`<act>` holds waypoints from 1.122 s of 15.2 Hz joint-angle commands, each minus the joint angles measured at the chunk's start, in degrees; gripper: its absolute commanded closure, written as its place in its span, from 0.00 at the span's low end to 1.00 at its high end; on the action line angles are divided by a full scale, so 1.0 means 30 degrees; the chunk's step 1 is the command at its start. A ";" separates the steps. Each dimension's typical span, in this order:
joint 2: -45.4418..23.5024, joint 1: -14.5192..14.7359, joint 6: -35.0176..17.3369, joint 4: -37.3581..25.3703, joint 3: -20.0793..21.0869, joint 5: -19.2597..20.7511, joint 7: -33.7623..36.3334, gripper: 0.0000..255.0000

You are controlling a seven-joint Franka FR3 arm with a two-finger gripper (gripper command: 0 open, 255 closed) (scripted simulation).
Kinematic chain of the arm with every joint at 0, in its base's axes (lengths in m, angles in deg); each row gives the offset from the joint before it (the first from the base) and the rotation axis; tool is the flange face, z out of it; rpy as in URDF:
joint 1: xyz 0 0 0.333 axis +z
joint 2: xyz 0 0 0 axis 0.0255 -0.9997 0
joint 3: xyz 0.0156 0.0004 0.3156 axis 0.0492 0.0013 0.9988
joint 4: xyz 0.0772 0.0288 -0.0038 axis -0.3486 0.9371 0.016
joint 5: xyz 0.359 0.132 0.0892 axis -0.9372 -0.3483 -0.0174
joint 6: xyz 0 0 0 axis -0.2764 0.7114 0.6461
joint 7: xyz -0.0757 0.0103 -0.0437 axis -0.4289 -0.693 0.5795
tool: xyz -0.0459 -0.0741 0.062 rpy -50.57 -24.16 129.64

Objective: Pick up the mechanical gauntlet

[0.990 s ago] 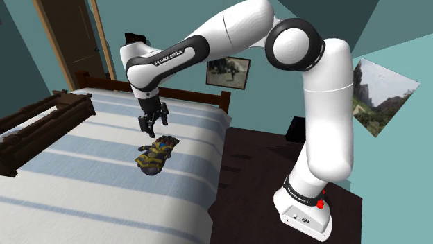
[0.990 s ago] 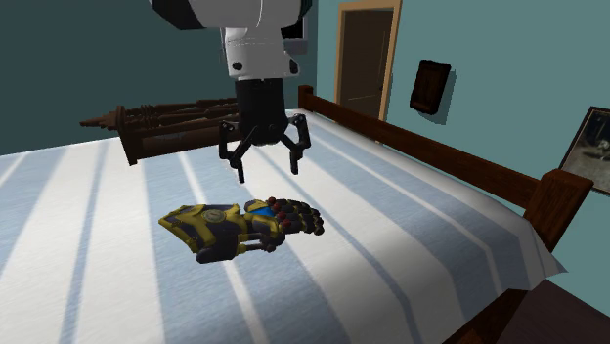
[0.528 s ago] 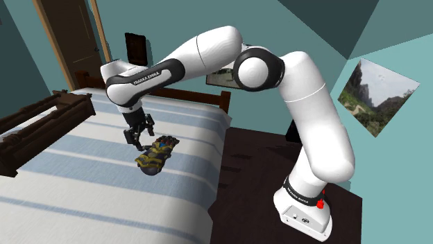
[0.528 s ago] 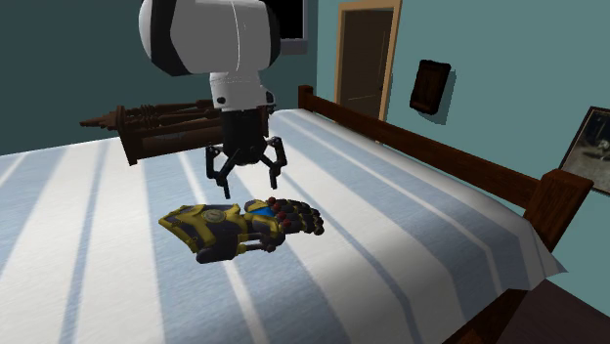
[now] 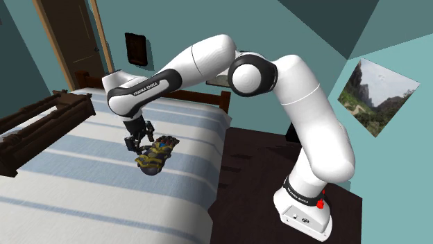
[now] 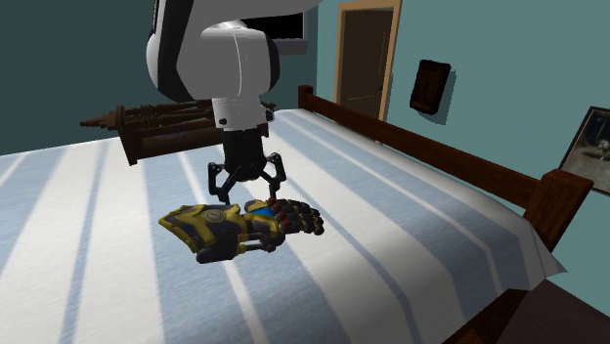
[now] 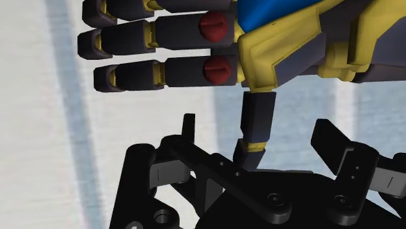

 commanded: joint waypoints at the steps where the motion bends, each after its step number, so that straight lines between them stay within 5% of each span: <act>1: -0.0052 0.0011 -0.0097 0.0035 -0.0004 0.0009 0.0015 1.00; 17: 0.0846 -0.0048 0.1133 -0.0305 0.0106 -0.0139 -0.0052 1.00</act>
